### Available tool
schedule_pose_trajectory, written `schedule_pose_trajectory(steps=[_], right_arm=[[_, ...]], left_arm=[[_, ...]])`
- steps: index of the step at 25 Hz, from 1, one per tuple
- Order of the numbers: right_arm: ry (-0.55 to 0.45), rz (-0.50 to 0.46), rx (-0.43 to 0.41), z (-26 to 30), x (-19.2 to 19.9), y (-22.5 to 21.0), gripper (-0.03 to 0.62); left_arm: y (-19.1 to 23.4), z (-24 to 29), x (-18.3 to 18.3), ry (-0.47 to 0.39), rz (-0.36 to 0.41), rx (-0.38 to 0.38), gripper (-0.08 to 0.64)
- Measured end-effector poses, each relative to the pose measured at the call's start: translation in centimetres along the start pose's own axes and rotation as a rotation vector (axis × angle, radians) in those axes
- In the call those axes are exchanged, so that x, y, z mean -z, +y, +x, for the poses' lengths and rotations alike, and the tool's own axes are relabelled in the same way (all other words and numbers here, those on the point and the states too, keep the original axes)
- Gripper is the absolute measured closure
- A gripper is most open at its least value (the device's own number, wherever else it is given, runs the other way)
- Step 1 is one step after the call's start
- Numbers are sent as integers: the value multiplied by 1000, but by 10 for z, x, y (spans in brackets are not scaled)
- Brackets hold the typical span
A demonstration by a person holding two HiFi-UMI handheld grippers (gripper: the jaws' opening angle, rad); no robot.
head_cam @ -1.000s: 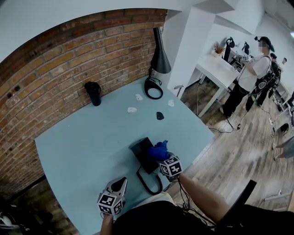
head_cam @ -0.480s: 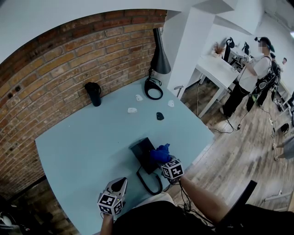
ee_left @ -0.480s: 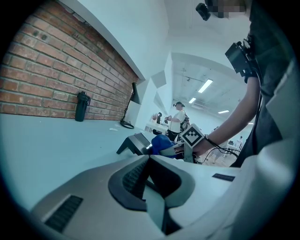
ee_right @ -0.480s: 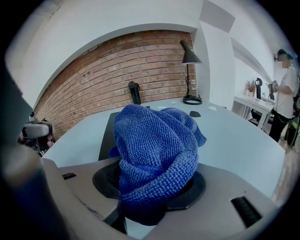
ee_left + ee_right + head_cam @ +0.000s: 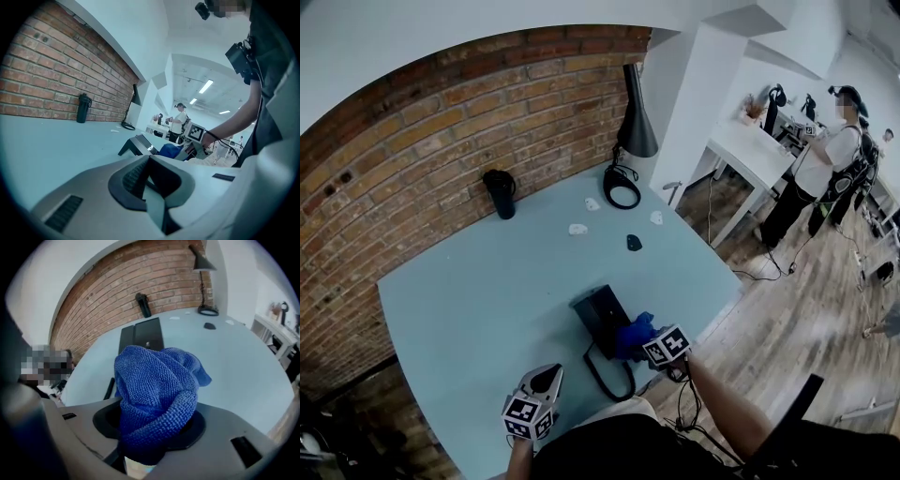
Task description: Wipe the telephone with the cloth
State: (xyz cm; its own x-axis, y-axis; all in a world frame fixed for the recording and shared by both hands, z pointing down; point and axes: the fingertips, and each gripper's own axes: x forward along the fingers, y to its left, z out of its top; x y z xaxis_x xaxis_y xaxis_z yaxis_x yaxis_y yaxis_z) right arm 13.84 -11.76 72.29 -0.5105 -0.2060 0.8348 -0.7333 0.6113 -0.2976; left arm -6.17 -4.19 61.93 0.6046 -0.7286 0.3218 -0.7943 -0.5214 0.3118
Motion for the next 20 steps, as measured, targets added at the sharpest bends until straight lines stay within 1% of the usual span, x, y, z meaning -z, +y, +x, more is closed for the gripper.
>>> schedule_pose_trajectory(steps=[2,3,4,5,6,7,8,9,10,12,13,14,15,16,17,18,20], right_arm=[[131,-48,-146,-7,9,26,376],[176,-73,-223,-13,9,43,376],[198,-101,-298,-20,4,62,376],[193,-138,-366,-28,-6,82,376],[158,-188,-423,-36,-22,103,376],[96,-250,-465,-45,-42,123,374],[12,-319,-487,-53,-65,142,374],[-90,-387,-484,-60,-89,157,374],[-208,-449,-453,-69,-114,169,374],[-479,-532,-328,-86,-163,185,374],[-609,-547,-253,-95,-182,189,374],[-716,-544,-186,-102,-196,191,375],[-793,-530,-133,-107,-203,191,375],[-840,-512,-95,-108,-205,190,376],[-861,-497,-71,-104,-203,189,376],[-860,-490,-57,-97,-197,187,377],[-817,-508,-53,-80,-180,191,379]], left_arm=[[2,-2,-1,-4,2,-10,560],[3,-2,-2,-5,5,-15,560],[3,-2,-2,-7,9,-19,560],[3,-2,-4,-11,14,-23,560],[4,-2,-5,-15,20,-28,560],[3,-3,-7,-21,29,-33,560],[3,-3,-10,-29,38,-39,560],[2,-4,-12,-38,47,-44,560],[1,-5,-15,-49,56,-49,560],[2,-9,-19,-72,70,-59,560],[3,-11,-21,-83,73,-65,560],[4,-13,-23,-93,75,-70,560],[5,-14,-25,-102,75,-76,560],[5,-16,-26,-110,74,-82,560],[6,-17,-28,-117,73,-86,560],[7,-18,-30,-124,73,-90,560],[7,-20,-32,-137,75,-93,560]])
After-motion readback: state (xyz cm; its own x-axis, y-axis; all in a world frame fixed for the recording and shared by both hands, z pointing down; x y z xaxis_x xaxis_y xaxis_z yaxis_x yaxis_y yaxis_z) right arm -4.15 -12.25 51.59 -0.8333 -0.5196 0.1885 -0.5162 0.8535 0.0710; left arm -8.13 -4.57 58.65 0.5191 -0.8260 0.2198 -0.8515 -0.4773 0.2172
